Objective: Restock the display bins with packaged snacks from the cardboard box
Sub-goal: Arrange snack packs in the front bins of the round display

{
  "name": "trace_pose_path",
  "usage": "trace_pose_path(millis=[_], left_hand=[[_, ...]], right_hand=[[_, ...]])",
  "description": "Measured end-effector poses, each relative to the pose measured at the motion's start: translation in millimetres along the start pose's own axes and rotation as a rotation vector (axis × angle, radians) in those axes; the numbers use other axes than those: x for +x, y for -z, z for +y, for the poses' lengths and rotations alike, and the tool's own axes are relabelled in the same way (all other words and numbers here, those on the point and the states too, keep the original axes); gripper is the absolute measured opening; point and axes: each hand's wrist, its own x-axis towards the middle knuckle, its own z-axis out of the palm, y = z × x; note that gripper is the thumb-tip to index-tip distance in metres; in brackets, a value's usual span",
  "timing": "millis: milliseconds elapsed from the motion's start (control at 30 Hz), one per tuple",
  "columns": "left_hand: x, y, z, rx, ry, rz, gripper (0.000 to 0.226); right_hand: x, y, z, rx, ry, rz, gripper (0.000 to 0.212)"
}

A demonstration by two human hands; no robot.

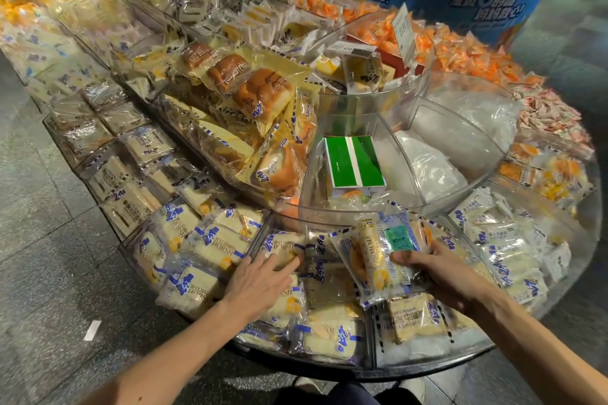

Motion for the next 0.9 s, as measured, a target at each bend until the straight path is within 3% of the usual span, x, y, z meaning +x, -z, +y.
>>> trace_pose_path(millis=[167, 300, 400, 467, 567, 667, 767, 833, 900], left_hand=[[5.7, 11.0, 8.5, -0.026, 0.092, -0.123, 0.039], [13.1, 15.7, 3.7, -0.035, 0.101, -0.202, 0.038], [16.1, 19.3, -3.8, -0.062, 0.085, -0.225, 0.044], [17.1, 27.4, 0.1, -0.247, 0.166, -0.162, 0.048], [26.8, 69.2, 18.4, -0.835, 0.478, 0.065, 0.04], [39.7, 117.1, 37.7, -1.484, 0.612, -0.006, 0.054], [43.1, 131.8, 48.7, -1.642, 0.522, -0.067, 0.071], [42.6, 131.0, 48.1, -1.675, 0.535, -0.081, 0.062], [40.8, 131.9, 46.0, -1.736, 0.545, -0.08, 0.044]], right_hand=[[-0.8, 0.3, 3.9, 0.038, -0.002, 0.006, 0.078], [-1.8, -3.7, 3.9, 0.152, -0.006, 0.011, 0.056], [1.0, -4.3, 4.5, 0.108, 0.004, -0.029, 0.058], [3.0, -1.9, 6.7, 0.061, 0.021, -0.038, 0.065], [0.2, -4.1, 7.0, -0.008, 0.041, -0.057, 0.071], [5.1, -6.0, 9.9, 0.004, 0.063, -0.103, 0.08], [4.9, -10.8, 5.5, 0.003, 0.118, -0.138, 0.087], [5.6, -12.4, 4.0, -0.014, 0.149, -0.149, 0.096], [7.5, -9.6, 5.2, 0.029, 0.131, -0.163, 0.086]])
